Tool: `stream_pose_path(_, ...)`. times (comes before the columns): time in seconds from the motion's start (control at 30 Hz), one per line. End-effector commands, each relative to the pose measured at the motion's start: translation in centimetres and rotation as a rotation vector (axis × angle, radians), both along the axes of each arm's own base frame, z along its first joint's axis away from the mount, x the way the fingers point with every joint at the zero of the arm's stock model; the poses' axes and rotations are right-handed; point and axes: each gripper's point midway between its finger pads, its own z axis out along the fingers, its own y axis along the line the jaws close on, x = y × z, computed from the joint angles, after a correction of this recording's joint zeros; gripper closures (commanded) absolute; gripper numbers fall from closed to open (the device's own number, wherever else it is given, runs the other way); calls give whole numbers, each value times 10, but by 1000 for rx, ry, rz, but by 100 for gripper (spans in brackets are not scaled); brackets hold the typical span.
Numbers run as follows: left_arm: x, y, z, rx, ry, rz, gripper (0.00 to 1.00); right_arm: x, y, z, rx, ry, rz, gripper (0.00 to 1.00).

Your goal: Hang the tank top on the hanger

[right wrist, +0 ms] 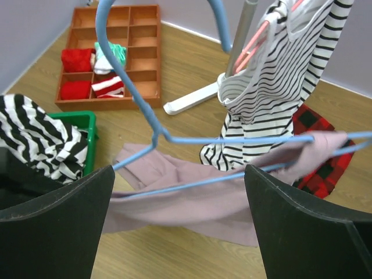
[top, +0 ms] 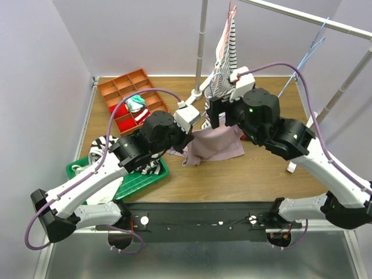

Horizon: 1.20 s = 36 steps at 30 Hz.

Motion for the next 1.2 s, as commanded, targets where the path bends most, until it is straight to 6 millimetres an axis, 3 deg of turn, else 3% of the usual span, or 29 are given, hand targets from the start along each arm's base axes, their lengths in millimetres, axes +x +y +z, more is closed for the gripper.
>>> stream_pose_path(0.0,17,-8,9,-49,-31,79,100,-14,-22,24,205,-42,-61,0)
stream_pose_path(0.17,29,-9,15,-48,-35,131,100,-29,-43,30,310,-56,-74,0)
stream_pose_path(0.3,35,-15,35,-57,-51,134,100,-34,-67,33,349,-72,-147,0)
stream_pose_path(0.47,44,-21,82,-84,-75,162,100,-36,-99,40,394,-103,-266,0)
stream_pose_path(0.63,54,-30,127,-122,-75,208,100,-39,-109,50,431,-130,-290,0)
stream_pose_path(0.83,63,-42,165,-157,-77,260,100,-39,-117,66,444,-161,-310,0)
stream_pose_path(0.97,61,-51,160,-128,-50,257,100,-40,-119,65,441,-160,-314,0)
stream_pose_path(1.17,59,-60,115,-63,36,281,100,-40,-119,44,421,-128,-332,0)
